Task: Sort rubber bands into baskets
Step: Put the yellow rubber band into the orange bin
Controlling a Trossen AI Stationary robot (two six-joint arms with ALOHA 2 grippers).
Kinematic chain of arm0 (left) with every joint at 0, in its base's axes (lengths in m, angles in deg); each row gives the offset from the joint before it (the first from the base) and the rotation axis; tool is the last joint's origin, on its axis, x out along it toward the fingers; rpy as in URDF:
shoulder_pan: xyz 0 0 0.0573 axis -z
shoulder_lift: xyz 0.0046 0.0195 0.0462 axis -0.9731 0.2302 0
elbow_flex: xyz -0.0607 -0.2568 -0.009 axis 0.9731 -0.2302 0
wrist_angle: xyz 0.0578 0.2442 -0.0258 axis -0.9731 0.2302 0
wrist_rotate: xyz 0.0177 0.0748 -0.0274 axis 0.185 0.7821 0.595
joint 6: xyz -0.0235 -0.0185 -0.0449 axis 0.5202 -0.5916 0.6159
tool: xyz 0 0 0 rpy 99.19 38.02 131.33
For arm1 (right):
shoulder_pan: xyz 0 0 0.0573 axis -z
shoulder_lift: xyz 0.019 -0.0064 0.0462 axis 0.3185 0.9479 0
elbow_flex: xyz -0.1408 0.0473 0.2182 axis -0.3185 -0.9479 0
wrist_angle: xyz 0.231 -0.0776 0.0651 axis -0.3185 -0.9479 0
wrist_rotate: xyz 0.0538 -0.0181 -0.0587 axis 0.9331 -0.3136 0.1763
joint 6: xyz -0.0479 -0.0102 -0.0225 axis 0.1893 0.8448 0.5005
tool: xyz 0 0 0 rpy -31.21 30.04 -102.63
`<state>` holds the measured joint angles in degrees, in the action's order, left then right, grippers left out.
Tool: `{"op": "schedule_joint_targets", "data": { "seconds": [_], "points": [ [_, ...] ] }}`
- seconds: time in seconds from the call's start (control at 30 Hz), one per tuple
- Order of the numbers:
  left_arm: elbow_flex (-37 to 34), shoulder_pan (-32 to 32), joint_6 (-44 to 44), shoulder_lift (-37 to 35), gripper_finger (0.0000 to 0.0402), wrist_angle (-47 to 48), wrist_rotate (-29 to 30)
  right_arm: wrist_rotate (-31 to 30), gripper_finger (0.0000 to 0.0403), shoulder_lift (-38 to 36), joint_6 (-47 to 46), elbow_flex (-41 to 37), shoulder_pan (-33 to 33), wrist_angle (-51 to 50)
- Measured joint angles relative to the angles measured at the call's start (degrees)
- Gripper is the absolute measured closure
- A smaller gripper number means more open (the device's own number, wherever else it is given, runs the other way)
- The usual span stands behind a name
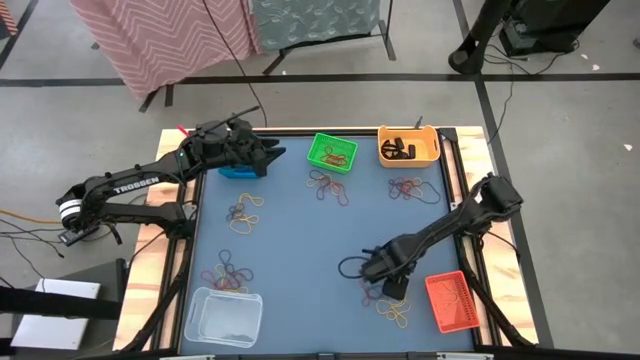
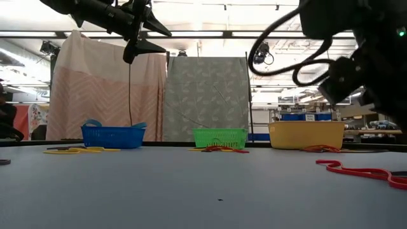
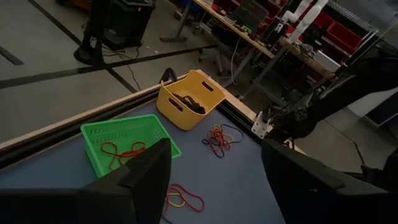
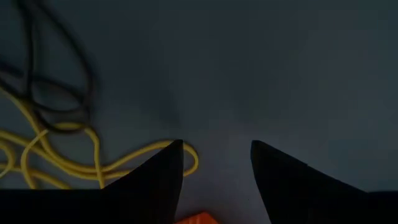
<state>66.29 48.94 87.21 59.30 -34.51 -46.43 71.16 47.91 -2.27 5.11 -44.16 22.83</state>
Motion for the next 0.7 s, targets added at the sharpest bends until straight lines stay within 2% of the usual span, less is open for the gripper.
{"op": "schedule_joint_targets", "data": {
  "seconds": [0.27, 0.5, 0.6, 0.7],
  "points": [
    [0.0, 0.0, 0.2, 0.0, 0.0149, 0.0, 0.0, 6.4, 0.0203, 2.1, -0.9, -2.1, -0.4, 1.4],
    [0.0, 0.0, 0.2, 0.0, 0.0149, 0.1, 0.0, 6.2, 0.0208, 1.9, -2.1, -3.9, -0.4, 2.6],
    [0.0, 0.0, 0.2, 0.0, 0.0149, 0.1, 0.0, 5.6, 0.0237, 1.9, -2.1, -4.0, -0.5, 2.7],
    [0.0, 0.0, 0.2, 0.0, 0.0149, 0.1, 0.0, 4.8, 0.0299, 2.0, -2.1, -4.1, -0.5, 2.4]
  ]
}}
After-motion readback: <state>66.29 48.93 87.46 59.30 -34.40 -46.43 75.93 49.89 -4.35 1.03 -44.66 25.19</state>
